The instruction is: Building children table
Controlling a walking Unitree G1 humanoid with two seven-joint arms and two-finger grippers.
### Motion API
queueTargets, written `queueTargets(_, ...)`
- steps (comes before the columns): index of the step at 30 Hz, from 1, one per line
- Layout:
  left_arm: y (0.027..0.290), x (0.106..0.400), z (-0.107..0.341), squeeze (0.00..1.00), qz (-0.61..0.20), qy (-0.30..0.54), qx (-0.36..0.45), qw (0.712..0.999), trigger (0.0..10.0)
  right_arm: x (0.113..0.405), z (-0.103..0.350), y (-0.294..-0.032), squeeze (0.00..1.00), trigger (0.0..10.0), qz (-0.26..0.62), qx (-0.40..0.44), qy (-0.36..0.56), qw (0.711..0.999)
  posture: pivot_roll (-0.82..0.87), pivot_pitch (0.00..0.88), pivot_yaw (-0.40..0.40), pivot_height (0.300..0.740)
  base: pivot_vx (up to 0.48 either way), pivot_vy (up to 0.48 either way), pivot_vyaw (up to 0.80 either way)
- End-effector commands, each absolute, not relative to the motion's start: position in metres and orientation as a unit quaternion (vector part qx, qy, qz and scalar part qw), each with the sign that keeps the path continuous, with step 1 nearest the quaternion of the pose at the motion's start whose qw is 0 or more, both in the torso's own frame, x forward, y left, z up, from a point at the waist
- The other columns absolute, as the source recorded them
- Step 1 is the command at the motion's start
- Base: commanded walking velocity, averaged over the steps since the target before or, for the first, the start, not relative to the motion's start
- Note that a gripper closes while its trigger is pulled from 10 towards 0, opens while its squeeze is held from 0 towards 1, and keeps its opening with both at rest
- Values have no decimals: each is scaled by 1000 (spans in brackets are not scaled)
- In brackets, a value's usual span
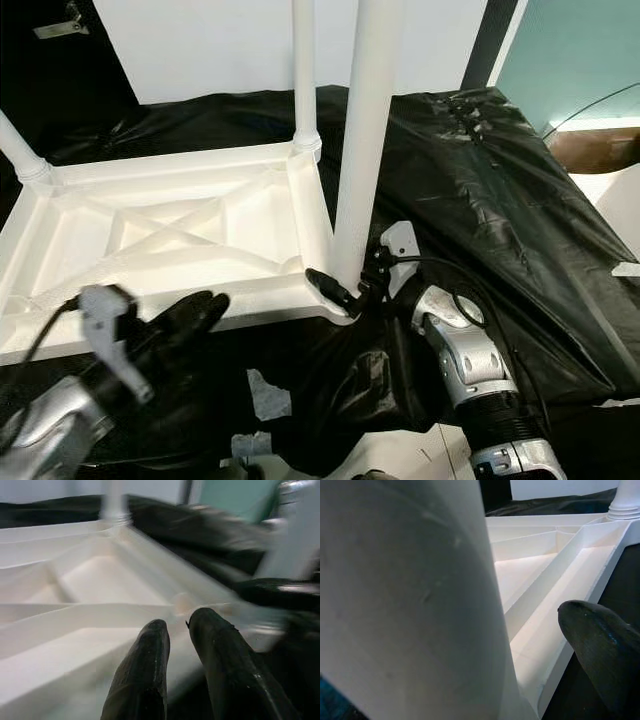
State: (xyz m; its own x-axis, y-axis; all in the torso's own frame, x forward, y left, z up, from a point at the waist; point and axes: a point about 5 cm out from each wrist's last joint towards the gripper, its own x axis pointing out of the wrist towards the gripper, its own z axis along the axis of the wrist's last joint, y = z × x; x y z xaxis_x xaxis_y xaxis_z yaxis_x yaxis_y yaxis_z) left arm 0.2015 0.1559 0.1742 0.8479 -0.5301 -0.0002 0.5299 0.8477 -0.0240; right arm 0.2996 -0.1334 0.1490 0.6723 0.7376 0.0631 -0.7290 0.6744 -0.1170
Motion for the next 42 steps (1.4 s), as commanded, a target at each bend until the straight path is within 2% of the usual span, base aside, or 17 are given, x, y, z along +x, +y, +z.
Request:
queueTargets(1, 159, 207, 167, 0, -234, 17, 5, 972, 10000, 302, 149, -135, 0, 10000, 390, -42, -56, 918, 97, 85, 1, 740, 0, 0, 0)
queueTargets(6, 162, 224, 164, 0, -151, 10, 7, 989, 10000, 303, 150, -128, 0, 10000, 387, -33, -62, 920, 97, 80, 2, 740, 0, 0, 0)
queueTargets(13, 166, 235, 162, 0, -78, -7, 14, 997, 10000, 303, 150, -122, 0, 10000, 386, -25, -66, 920, 101, 77, -3, 740, 0, 0, 0)
queueTargets(17, 176, 245, 161, 0, 13, -17, -4, 1000, 10000, 305, 148, -117, 0, 10000, 348, -17, -67, 935, 106, 78, -12, 740, 0, 0, 0)
queueTargets(20, 178, 247, 162, 0, 40, -34, -12, 999, 10000, 306, 147, -114, 0, 10000, 325, -6, -64, 944, 107, 78, -15, 740, 0, 0, 0)
queueTargets(23, 178, 252, 157, 0, 81, -32, 45, 995, 10000, 308, 142, -108, 0, 10000, 286, 7, -43, 957, 108, 66, -28, 740, 0, 0, 0)
queueTargets(25, 181, 255, 153, 0, 103, -25, 38, 994, 10000, 311, 142, -107, 0, 10000, 267, 1, -52, 962, 108, 66, -28, 740, 0, 0, 0)
queueTargets(30, 184, 265, 143, 0, 121, -13, 13, 992, 10000, 320, 142, -109, 0, 10000, 228, -24, -66, 971, 100, 51, -36, 740, 0, 0, 0)
queueTargets(35, 184, 275, 144, 0, 117, -29, 37, 992, 10000, 328, 144, -111, 0, 10000, 223, -23, -63, 972, 97, 50, -41, 740, 0, 0, 0)
queueTargets(42, 183, 275, 146, 0, 115, -45, 45, 991, 10000, 321, 145, -116, 0, 10000, 233, -25, -69, 970, 101, 57, -40, 740, 0, 0, 0)
